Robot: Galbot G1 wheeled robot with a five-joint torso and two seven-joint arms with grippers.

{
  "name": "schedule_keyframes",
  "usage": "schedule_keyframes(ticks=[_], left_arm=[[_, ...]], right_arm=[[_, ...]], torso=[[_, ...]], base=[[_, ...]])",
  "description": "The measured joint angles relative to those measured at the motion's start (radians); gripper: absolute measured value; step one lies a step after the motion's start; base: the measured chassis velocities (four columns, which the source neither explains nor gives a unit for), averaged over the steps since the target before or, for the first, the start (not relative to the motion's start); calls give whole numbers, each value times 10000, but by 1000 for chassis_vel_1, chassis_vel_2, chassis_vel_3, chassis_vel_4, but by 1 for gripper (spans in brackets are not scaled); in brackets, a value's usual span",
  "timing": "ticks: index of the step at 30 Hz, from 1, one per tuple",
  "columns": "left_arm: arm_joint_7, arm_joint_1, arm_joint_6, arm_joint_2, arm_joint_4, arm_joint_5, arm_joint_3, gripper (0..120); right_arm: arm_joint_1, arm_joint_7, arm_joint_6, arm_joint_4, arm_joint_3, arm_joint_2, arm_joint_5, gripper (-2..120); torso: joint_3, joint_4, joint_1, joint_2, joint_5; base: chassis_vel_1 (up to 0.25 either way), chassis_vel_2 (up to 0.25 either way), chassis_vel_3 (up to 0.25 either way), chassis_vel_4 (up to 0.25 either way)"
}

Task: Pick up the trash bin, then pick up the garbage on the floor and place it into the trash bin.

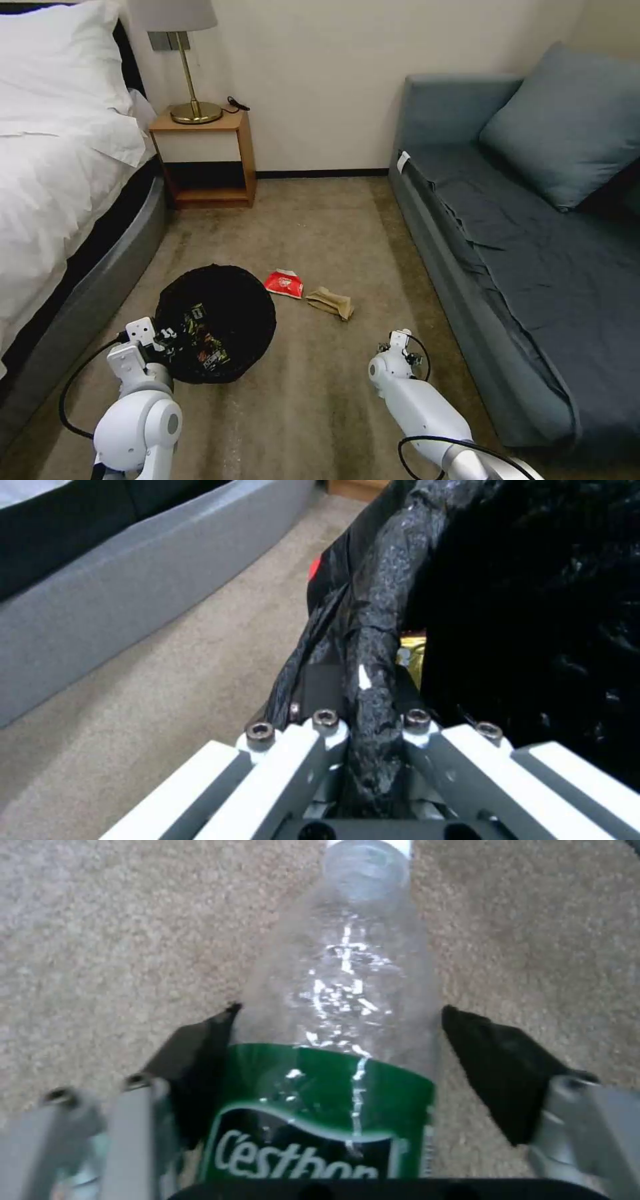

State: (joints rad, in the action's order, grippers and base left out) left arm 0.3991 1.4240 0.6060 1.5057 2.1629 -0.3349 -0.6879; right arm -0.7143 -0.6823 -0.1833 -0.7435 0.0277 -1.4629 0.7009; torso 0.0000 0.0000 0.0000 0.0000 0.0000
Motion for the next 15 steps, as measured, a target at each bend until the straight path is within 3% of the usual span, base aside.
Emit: schedule_keyframes(ticks=[11, 15], left_arm=[[9, -52, 0, 19, -81, -2, 26, 2], [9, -67, 3, 20, -92, -3, 35, 2]], right_arm=[[-508, -92, -4, -926, -93, 330, -87, 39], [-695, -166, -24, -1348, -123, 470, -71, 33]], torso=[[1, -1, 0, -1, 1], [0, -1, 0, 0, 1]], base=[[0, 0, 0, 0], [0, 0, 0, 0]])
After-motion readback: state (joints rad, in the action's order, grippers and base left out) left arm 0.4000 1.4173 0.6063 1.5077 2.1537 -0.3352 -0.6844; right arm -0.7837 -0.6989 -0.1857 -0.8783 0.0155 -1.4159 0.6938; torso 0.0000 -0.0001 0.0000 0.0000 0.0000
